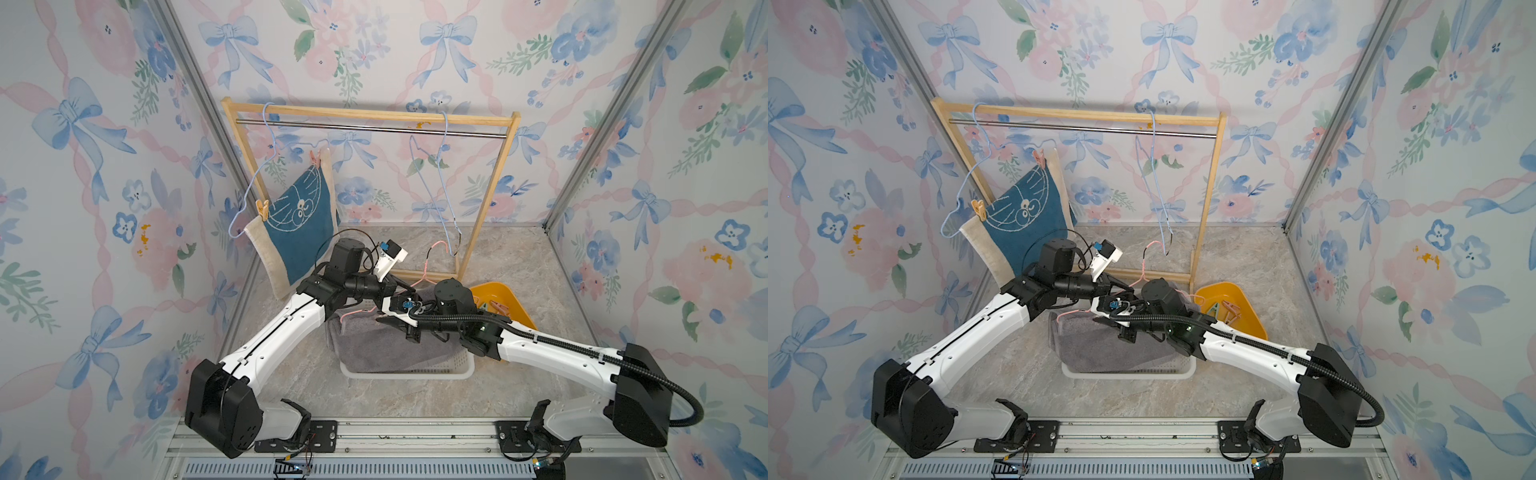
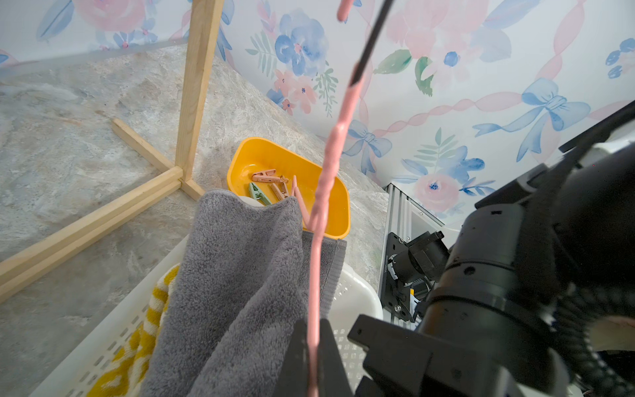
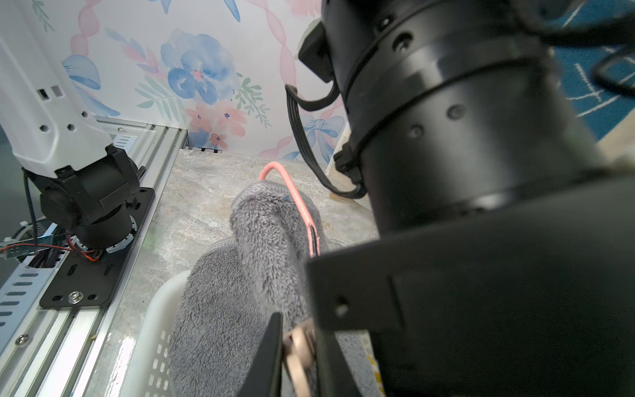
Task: Remove the clothespins securing towels to the hanger
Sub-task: Remove the clothespin from the hanger, then place the clothespin in the storage box.
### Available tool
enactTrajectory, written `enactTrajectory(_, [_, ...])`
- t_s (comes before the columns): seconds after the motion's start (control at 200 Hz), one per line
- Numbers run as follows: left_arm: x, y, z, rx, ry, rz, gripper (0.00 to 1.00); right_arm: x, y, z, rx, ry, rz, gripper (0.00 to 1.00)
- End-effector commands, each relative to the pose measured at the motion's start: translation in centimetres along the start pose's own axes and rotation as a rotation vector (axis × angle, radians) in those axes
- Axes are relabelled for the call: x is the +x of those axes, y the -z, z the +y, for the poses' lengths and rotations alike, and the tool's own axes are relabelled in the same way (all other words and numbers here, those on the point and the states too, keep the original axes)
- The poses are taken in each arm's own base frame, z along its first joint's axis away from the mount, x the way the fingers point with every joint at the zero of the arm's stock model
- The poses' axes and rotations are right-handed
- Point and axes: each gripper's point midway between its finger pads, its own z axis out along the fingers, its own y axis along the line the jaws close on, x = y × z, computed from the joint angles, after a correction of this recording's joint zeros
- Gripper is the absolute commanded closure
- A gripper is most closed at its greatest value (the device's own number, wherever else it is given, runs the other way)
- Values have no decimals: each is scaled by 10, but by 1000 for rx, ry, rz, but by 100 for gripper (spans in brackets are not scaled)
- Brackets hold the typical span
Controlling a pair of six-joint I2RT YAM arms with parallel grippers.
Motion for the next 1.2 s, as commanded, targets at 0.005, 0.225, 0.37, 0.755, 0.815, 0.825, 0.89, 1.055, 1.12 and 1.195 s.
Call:
enactTrajectory(0.005, [-9, -1, -5, 16, -41, -19, 100, -24, 15, -9, 46, 32, -42, 86])
enactTrajectory(0.225, [-9, 0, -3, 5, -45, -20, 100, -21, 29, -2, 53, -1, -28, 86])
enactTrajectory(0.37, [-8, -2, -2, 7, -42, -16, 100, -25, 41, -2, 77, -17, -41, 86])
enactTrajectory(0.755, [-9, 0, 4, -27, -47, -21, 100, -8, 82, -7, 130, -121, 53, 86])
enactTrajectory(0.815, [-10, 0, 5, -34, -48, -24, 100, -5, 91, -9, 152, -143, 61, 86])
enactTrajectory(0.825, [-10, 0, 5, -33, -49, -24, 100, -5, 93, -9, 156, -147, 63, 86])
enactTrajectory(0.89, [-12, 1, 6, -38, -50, -26, 100, 0, 104, -12, 185, -173, 79, 86])
enactTrajectory(1.055, [-13, 2, 8, -44, -53, -30, 100, 15, 136, -27, 293, -246, 111, 86])
enactTrajectory(1.12, [-13, 1, 8, -45, -52, -31, 100, 23, 153, -39, 360, -292, 120, 86])
enactTrajectory(1.195, [-12, 1, 9, -49, -49, -30, 100, 33, 171, -56, 444, -350, 142, 86])
